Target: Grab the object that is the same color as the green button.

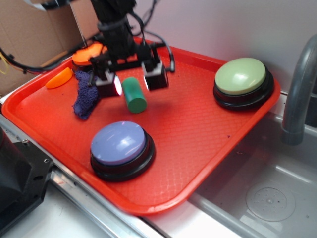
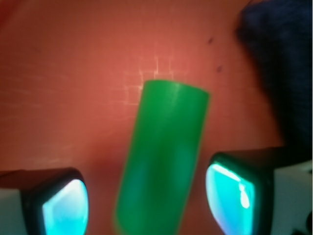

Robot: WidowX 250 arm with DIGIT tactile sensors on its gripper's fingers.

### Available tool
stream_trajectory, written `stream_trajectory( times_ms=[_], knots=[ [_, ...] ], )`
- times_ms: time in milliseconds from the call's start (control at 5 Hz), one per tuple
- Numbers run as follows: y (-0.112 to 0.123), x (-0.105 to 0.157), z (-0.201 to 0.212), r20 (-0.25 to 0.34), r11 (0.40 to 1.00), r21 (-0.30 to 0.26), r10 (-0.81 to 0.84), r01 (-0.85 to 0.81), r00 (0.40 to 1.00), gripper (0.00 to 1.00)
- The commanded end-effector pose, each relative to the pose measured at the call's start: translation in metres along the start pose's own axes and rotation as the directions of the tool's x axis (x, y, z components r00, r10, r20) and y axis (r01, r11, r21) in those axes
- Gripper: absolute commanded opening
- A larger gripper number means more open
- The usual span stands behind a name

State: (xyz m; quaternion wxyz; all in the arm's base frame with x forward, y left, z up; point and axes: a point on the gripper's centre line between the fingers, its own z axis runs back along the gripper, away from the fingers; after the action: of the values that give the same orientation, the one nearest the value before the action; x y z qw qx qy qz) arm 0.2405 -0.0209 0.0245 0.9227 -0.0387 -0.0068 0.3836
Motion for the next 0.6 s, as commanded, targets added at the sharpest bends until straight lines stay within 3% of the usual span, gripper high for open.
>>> stream_trajectory(
  times_ms=[0,200,400],
  knots=[
    [-0.001,0.003,-0.012,-0.006,0.998,0.055,0.006,-0.006,1.000,0.00],
    [-0.006,-0.005,0.037,0.027,0.994,-0.060,-0.084,0.086,0.996,0.00],
    [-0.005,-0.016,0.085,0.136,0.922,-0.175,-0.326,0.346,0.936,0.00]
  ],
)
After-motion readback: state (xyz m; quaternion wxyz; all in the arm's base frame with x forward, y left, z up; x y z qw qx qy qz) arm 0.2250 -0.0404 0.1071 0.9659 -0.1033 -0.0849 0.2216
